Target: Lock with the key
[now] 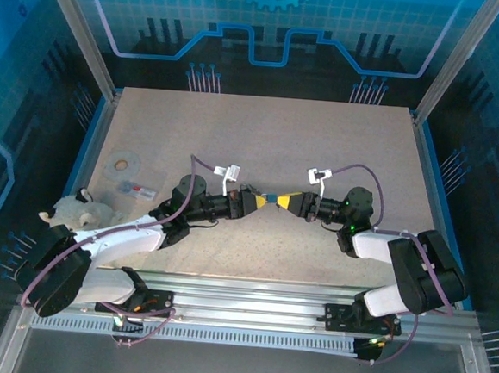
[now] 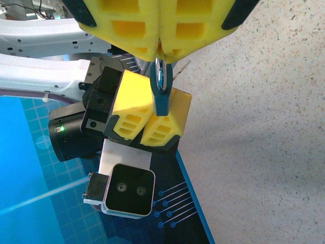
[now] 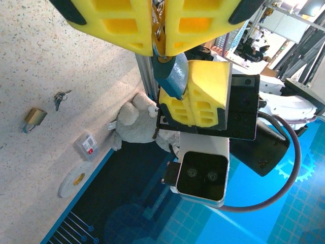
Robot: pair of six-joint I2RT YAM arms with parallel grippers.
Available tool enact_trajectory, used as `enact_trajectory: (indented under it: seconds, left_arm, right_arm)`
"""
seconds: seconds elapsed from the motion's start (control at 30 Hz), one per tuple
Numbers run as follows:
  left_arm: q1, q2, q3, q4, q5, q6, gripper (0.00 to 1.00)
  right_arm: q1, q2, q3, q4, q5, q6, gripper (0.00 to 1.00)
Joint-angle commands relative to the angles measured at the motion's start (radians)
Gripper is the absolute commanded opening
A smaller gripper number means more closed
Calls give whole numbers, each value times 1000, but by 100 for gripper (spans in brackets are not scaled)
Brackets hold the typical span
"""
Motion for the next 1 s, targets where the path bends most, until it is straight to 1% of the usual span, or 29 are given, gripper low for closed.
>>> enact_trajectory:
  seconds: [0.0,0.23,0.4,0.97]
  left_arm:
    - [7,-16,-16,48,21,-15,0]
    - [7,-29,-24,64,9,-14,0]
    - [7,-33,-34,83,2,-18,0]
    - [8,-58,-51,91,-11,-12,0]
  right_arm:
    - [12,-28,21,-14,-7,-33,8]
    - [6,-44,19,-36,5,-44,0]
    - [-12,-49,12,-63,19,-47,0]
    - [-50,-20,-5,15,27,16,0]
